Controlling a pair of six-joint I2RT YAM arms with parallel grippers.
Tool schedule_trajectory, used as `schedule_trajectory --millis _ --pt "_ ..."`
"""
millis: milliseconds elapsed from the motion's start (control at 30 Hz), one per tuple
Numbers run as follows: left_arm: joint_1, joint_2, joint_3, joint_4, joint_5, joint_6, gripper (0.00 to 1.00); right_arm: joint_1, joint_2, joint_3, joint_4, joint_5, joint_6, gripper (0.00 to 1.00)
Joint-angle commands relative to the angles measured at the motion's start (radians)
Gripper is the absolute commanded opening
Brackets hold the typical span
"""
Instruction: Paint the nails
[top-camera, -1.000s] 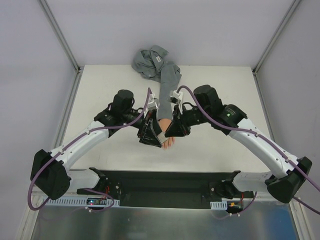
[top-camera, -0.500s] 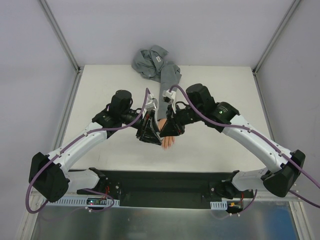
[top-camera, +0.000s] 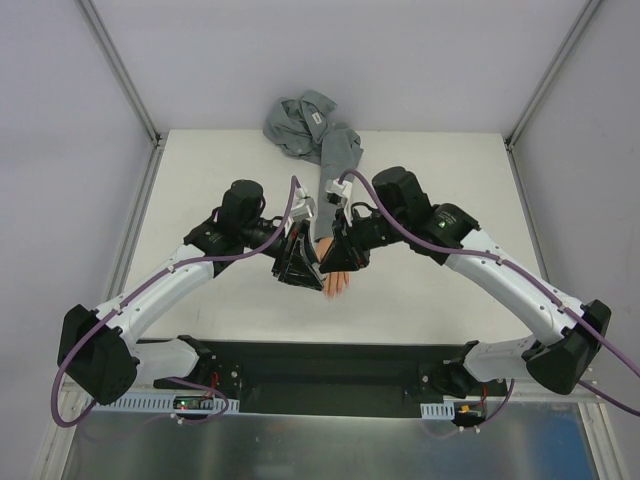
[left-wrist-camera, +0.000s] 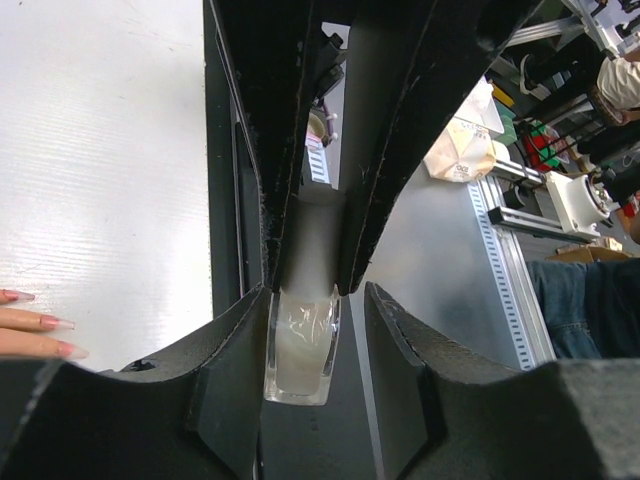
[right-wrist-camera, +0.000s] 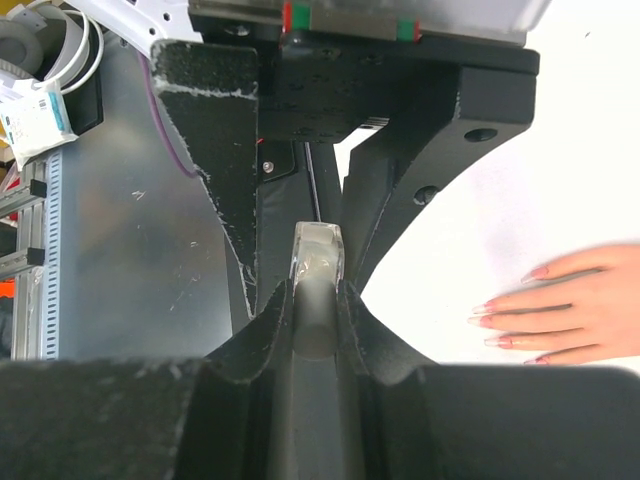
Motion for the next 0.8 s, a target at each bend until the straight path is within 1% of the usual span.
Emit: schedule_trajectory --millis 0,67,167,200,233,267,300,333,367,400,433,467,500,533,567,600,633,700,733,767 --pt "-0.007 -0.022 0.017 0.009 0.022 0.041 0.41 0.003 -0.024 0.049 0.016 0.001 -0.017 0.01" --pt "-0.007 -0.022 0.017 0.003 0.019 0.041 0.40 0.005 -0.025 0.051 0.016 0.002 -0.017 0.01" --pt "-0.007 -0.019 0.025 -0.004 0.013 0.044 0.29 0.005 -0.024 0.049 0.016 -0.001 -0.014 0.01" --pt "-0.009 -0.019 0.026 -0.004 0.005 0.047 0.19 0.003 -0.022 0.048 0.016 0.001 -0.013 0.01" --pt "-0.009 -0.022 0.026 -0.009 -0.001 0.050 0.12 0.005 -0.022 0.051 0.016 0.011 -0.004 0.01" --pt "-0.007 -0.027 0.026 -0.018 -0.038 0.055 0.05 0.003 -0.022 0.049 0.019 0.028 0.007 0.01" --pt "-0.007 -0.037 0.028 -0.024 -0.068 0.067 0.00 0.006 -0.022 0.054 0.021 0.052 0.019 0.06" --pt "-0.007 -0.047 0.023 -0.027 -0.100 0.073 0.00 0.005 -0.024 0.057 0.023 0.123 0.068 0.14" --pt "-0.007 -0.057 0.019 -0.029 -0.184 0.079 0.00 0.006 -0.025 0.061 0.029 0.167 0.099 0.22" --pt "-0.009 -0.080 0.009 -0.030 -0.231 0.088 0.00 0.012 -0.028 0.064 0.035 0.213 0.139 0.37" --pt "-0.007 -0.093 0.003 -0.032 -0.290 0.093 0.00 0.017 -0.035 0.066 0.041 0.317 0.177 0.43" --pt "-0.007 -0.103 -0.001 -0.030 -0.346 0.093 0.00 0.020 -0.036 0.066 0.044 0.368 0.261 0.49" --pt "-0.007 -0.125 -0.009 -0.032 -0.446 0.099 0.00 0.028 -0.039 0.066 0.047 0.411 0.289 0.56" --pt "-0.009 -0.136 -0.014 -0.033 -0.499 0.099 0.00 0.032 -0.044 0.063 0.062 0.483 0.346 0.58" --pt "-0.009 -0.154 -0.018 -0.033 -0.548 0.101 0.00 0.037 -0.047 0.058 0.073 0.520 0.433 0.59" --pt "-0.009 -0.162 -0.024 -0.033 -0.643 0.101 0.00 0.045 -0.048 0.051 0.081 0.560 0.467 0.61" --pt "-0.009 -0.169 -0.027 -0.038 -0.685 0.101 0.00 0.052 -0.044 0.051 0.085 0.627 0.502 0.61" --pt "-0.009 -0.192 -0.037 -0.040 -0.765 0.096 0.00 0.083 -0.035 0.063 0.087 0.715 0.580 0.62" --pt "-0.009 -0.199 -0.041 -0.040 -0.842 0.091 0.00 0.097 -0.027 0.081 0.079 0.837 0.604 0.62" --pt "-0.009 -0.209 -0.041 -0.041 -0.875 0.085 0.00 0.114 -0.009 0.086 0.085 0.897 0.621 0.63"
